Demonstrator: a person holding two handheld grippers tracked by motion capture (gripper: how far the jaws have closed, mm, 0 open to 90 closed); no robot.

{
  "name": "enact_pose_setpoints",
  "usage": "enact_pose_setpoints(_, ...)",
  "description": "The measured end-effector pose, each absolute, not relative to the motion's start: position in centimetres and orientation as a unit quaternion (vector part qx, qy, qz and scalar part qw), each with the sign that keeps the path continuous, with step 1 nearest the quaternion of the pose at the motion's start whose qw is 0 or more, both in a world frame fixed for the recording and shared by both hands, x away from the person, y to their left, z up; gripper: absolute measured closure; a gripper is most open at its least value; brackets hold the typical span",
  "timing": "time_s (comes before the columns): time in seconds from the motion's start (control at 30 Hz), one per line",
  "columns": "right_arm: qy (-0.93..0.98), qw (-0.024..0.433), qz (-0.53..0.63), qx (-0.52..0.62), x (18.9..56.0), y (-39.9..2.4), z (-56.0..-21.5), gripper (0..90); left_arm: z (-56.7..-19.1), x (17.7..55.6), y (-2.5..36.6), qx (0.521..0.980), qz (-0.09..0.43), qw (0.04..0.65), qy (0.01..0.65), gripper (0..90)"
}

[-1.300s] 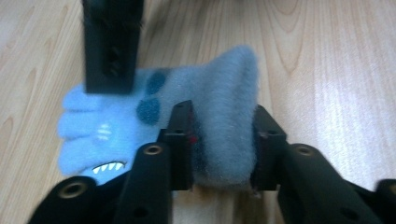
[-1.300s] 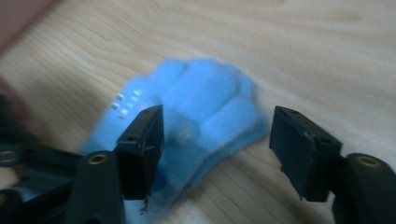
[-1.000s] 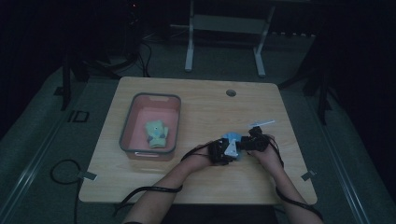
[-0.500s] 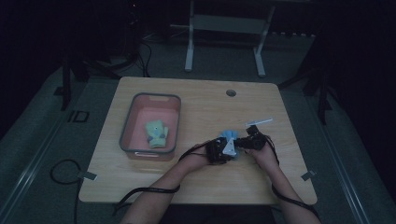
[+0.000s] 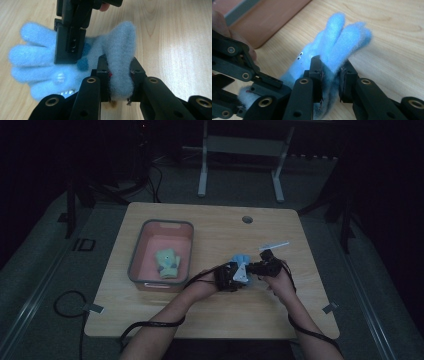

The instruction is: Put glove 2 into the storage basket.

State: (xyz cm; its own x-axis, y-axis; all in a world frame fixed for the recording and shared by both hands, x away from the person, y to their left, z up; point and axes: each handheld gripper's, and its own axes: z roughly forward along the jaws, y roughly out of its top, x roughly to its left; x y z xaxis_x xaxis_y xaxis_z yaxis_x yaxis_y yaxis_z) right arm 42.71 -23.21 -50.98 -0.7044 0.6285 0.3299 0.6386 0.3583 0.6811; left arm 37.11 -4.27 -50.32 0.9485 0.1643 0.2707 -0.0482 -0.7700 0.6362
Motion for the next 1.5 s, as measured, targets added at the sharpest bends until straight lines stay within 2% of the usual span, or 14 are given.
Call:
enact_pose_setpoints(0.83,-0.824,-0.009,-0.440,-0.356,42.9,-19.9,-46.6,76.1,-44.8,36.9,-0.7,0.931,0.179,0.317,0.039,76.3)
enact_pose_setpoints(1.5,-0.843,-0.012,-0.438,-0.313,43.6,-14.5,-44.2,76.1,-42.7,36.5,3.9,0.928,0.196,0.308,0.070,76.3)
